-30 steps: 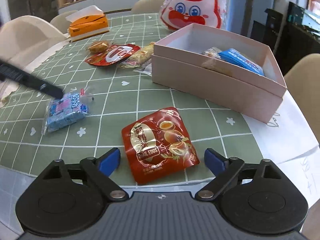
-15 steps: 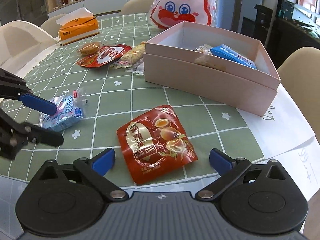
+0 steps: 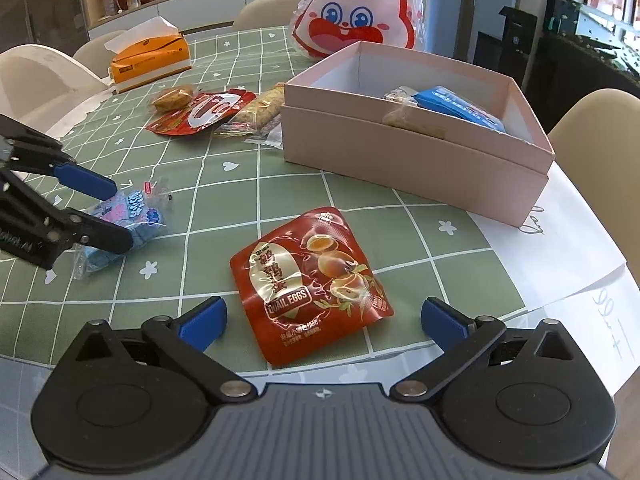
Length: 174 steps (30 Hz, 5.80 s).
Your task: Organize snacks
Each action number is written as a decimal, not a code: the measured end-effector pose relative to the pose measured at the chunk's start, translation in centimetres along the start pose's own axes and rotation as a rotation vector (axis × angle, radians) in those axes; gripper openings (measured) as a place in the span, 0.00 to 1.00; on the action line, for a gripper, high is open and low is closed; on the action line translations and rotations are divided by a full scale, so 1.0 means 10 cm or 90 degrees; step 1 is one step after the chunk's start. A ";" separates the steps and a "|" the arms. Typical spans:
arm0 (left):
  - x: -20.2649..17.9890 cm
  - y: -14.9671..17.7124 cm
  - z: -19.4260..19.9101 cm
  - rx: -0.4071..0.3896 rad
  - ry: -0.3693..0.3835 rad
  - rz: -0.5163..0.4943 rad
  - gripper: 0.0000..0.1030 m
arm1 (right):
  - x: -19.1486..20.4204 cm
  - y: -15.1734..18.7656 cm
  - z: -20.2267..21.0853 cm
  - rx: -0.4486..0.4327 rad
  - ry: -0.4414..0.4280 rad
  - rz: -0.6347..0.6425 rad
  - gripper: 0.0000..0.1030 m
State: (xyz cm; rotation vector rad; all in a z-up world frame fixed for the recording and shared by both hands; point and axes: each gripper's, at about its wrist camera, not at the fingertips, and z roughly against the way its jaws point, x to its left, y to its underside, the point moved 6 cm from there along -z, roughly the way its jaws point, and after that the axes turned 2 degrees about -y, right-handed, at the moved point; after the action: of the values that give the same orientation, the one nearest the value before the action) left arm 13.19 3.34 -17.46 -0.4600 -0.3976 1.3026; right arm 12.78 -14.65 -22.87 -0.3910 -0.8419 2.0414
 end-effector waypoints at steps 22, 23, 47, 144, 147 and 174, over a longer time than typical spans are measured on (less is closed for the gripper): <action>0.02 0.20 0.13 0.006 -0.010 0.203 0.65 | 0.15 -0.06 0.08 0.064 -0.025 -0.068 0.96; 0.01 0.23 0.15 0.006 -0.010 0.206 0.65 | 0.15 -0.09 0.12 0.063 -0.042 -0.078 0.96; -0.08 0.30 0.19 0.013 -0.031 0.201 0.65 | 0.04 -0.28 0.02 0.040 -0.035 0.032 0.94; 1.32 0.47 0.32 -0.039 -0.006 0.430 0.41 | 1.18 -1.95 -1.42 0.192 -0.182 0.073 0.39; 1.29 0.54 0.36 -0.034 -0.018 0.442 0.40 | 1.31 -1.81 -1.21 0.178 -0.244 0.108 0.68; 0.62 0.73 0.78 -0.074 -0.013 0.268 0.40 | 0.76 -0.55 -0.15 0.163 -0.090 0.088 0.16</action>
State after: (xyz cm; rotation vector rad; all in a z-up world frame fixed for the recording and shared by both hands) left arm 4.46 11.57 -14.65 -0.6526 -0.4083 1.6972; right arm 12.55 -5.63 -19.87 -0.1672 -0.6392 2.2937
